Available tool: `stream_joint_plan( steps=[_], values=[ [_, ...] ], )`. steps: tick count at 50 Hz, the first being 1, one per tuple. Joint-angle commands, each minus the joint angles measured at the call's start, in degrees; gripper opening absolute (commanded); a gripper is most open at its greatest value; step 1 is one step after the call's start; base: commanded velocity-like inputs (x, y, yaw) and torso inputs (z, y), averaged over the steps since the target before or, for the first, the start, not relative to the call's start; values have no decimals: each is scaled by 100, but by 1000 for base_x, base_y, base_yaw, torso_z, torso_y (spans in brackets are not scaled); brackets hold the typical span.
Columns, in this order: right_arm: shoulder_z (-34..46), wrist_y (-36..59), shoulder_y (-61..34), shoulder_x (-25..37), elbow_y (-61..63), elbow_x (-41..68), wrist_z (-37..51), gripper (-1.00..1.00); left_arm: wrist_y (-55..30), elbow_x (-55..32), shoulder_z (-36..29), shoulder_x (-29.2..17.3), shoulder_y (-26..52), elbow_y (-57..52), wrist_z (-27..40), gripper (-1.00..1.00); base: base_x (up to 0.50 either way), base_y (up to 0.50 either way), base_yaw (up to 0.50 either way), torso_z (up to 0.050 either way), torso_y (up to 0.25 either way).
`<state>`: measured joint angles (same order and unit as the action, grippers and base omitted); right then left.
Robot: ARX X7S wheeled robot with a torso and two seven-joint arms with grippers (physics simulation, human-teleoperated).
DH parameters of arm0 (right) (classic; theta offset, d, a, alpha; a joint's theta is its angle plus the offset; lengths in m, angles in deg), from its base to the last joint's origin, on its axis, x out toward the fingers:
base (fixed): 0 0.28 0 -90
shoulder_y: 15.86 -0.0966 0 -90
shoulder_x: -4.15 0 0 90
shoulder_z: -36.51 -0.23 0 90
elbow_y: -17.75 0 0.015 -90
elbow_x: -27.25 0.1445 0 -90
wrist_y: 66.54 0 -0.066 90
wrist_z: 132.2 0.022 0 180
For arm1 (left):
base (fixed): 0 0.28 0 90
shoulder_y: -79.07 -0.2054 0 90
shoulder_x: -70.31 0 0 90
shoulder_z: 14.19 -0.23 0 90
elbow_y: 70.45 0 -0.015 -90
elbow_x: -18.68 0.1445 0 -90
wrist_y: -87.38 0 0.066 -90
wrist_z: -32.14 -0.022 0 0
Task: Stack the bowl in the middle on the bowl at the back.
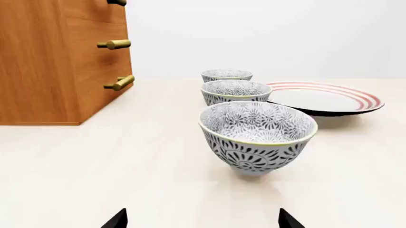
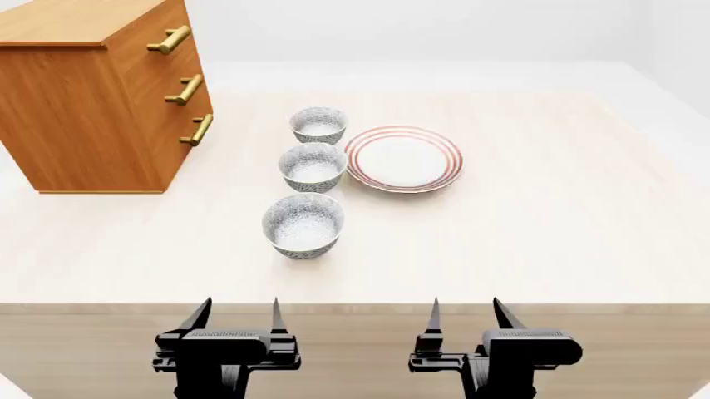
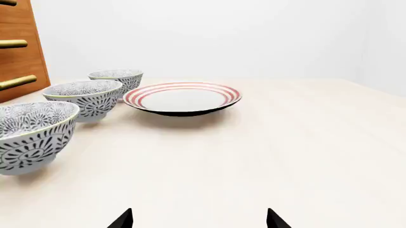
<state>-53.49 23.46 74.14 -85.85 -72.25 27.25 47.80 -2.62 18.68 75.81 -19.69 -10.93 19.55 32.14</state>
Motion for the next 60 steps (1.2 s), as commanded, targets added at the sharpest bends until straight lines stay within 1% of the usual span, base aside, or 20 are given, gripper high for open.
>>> stream_joint_plan(
  steps=[1, 8, 23, 38, 43, 49, 52, 60],
  values=[
    [116, 56, -1, 90, 1, 79, 118, 100, 25, -60, -104, -88, 11, 1, 139, 100, 0, 0, 0, 0, 0],
    [252, 208, 23, 222, 138, 233, 285, 100, 201, 20, -297, -251, 26, -8, 344, 100, 0, 0, 0, 0, 0],
    [486, 272, 11, 381, 61, 360, 386, 100, 114, -207, -428, -408, 31, -69, 420, 100, 0, 9, 0, 0, 0],
    [598, 247, -18, 455, 69, 433, 568, 100, 175, -297, -518, -502, 28, -37, 562, 100, 49, 487, 0, 0, 0],
    [509, 357, -107, 453, 55, 482, 755, 100, 299, -306, -555, -540, 88, 52, 596, 100, 0, 0, 0, 0, 0],
    [414, 958, -256, 539, 426, 770, 767, 100, -290, -321, -679, -692, 316, -229, 503, 100, 0, 0, 0, 0, 0],
    [416, 1384, -377, 649, 770, 746, 855, 100, -439, -249, -766, -791, 516, -375, 438, 100, 0, 0, 0, 0, 0],
    [512, 2364, -698, 1094, 1749, 1022, 513, 100, -1167, -390, -1054, -1132, 773, -1124, -103, 100, 0, 0, 0, 0, 0]
  ],
)
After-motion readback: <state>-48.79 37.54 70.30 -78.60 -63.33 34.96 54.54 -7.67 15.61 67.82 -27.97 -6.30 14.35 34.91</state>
